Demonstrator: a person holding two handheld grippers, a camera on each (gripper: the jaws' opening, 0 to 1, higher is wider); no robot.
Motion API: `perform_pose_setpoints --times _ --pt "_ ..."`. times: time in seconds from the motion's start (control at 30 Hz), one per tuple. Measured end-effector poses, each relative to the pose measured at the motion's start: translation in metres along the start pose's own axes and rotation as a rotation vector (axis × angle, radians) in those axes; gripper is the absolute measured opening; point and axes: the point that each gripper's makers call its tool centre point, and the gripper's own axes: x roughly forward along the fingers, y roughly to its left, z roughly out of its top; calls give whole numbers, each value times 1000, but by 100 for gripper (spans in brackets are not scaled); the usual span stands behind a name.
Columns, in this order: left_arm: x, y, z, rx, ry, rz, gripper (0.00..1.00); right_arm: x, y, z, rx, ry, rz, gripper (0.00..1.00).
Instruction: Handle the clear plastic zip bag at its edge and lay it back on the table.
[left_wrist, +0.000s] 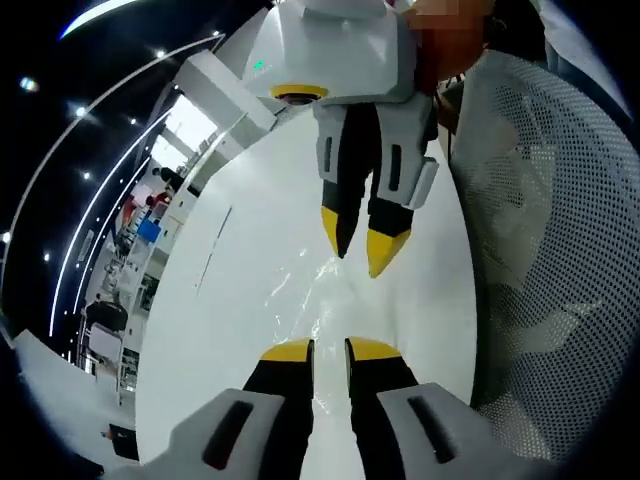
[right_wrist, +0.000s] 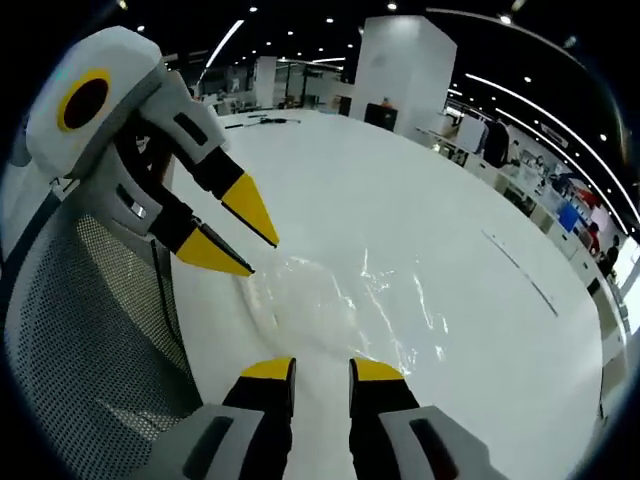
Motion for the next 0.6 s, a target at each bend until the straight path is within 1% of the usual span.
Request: perform_pose_setpoints --times 0.07,0.13,0.27,0.33,0.37,0.43,0.53,0.6 --pt "2 6 -3 -32 5 9 10 1 -2 1 30 -8 1 17" --pt "3 14 -8 -61 13 21 10 1 -3 2 79 -15 8 16" --pt "8 29 -20 -117 30 37 10 4 -7 3 104 -7 4 14" --pt "11 37 -25 -158 39 43 11 4 -8 4 121 -2 3 14" --pt "13 41 -28 -191 40 46 11 6 -10 4 131 1 4 14" --pt "19 46 -35 -245 57 35 13 8 -9 6 159 3 12 14" --pt "28 54 -46 -289 76 36 14 12 -11 8 174 6 14 14" --pt "34 58 -53 -335 88 30 16 12 -11 10 189 6 12 12"
